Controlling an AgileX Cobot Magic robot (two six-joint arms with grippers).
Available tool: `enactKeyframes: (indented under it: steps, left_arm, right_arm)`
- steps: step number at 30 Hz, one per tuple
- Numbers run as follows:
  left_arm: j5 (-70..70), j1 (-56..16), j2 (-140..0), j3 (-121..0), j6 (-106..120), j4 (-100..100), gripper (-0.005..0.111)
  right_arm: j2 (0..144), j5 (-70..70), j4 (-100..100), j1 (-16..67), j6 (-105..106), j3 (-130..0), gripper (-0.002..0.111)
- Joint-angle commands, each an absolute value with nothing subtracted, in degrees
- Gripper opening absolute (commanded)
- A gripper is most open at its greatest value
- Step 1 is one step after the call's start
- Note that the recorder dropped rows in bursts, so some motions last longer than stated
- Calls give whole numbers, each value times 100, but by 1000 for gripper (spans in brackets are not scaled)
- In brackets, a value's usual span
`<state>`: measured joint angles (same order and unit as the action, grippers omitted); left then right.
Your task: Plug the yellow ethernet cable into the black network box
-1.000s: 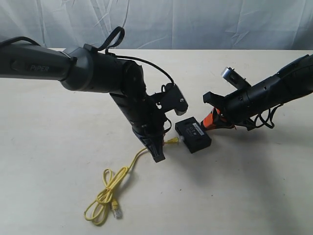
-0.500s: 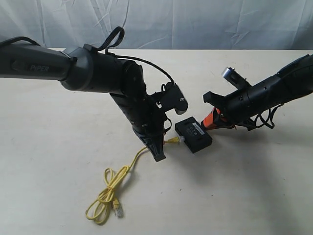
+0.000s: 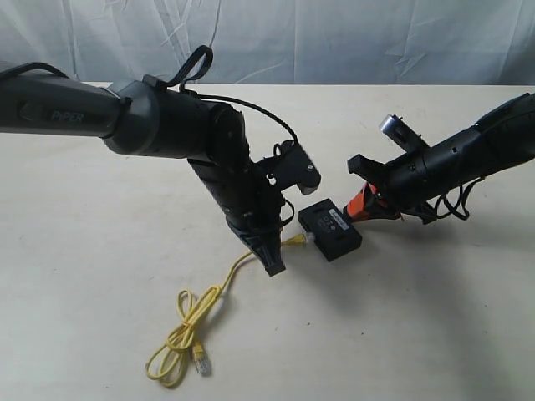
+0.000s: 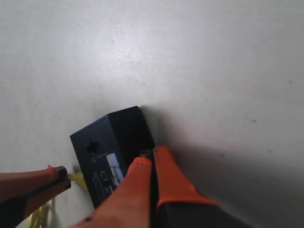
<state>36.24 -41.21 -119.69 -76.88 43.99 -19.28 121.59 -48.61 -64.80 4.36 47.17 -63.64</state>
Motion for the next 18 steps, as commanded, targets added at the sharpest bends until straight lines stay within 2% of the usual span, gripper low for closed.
enactKeyframes:
  steps: [1,18]
  left_arm:
    - [3633,-4118,-11964,-7723,4039,-1997,0]
    - [3749,-4118,-11964,-7843,4103,-2596,0]
  right_arm:
    - [12121,-4935,-6493,418,4666,-6375,-1]
    - [12121,-4910,-6493,418,4541,-6375,-1]
